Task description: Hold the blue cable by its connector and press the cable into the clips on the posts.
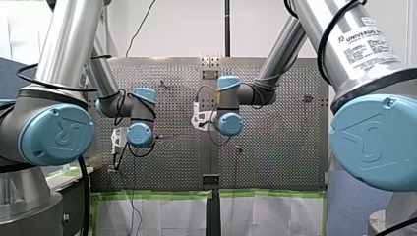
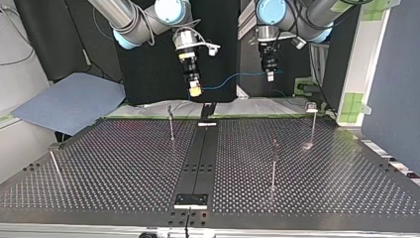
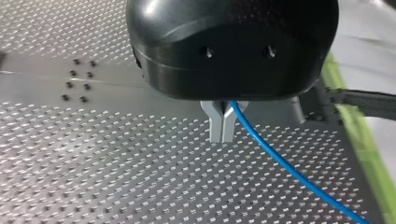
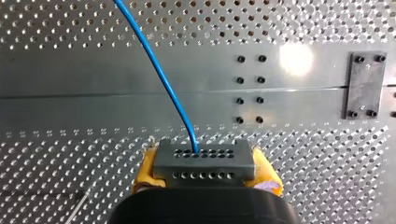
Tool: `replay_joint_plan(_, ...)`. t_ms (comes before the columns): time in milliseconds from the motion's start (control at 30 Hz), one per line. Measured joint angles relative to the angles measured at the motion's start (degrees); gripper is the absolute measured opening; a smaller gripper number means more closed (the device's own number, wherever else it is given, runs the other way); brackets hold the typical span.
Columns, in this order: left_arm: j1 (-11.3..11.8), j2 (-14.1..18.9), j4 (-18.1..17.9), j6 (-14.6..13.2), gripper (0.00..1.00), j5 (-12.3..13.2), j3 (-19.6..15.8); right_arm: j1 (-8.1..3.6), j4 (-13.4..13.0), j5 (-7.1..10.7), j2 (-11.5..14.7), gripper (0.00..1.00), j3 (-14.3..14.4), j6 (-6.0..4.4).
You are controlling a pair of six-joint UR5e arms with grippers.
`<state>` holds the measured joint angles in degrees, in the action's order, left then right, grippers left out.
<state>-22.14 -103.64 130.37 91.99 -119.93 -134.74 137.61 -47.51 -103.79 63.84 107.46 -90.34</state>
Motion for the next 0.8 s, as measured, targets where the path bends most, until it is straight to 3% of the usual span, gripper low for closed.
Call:
replay_joint_plan(533,3.24,7.83,5.51,-0.19,0.0,0.7,4.14,-0.08,3.85,1.96,-0.07,0.0,-4.89,-0.02)
replay_joint_plan(800,4.77,11.95,6.37,-0.4,0.0,1.47,5.0,-0.06,6.16,3.32,-0.07,0.0,-8.09,-0.01)
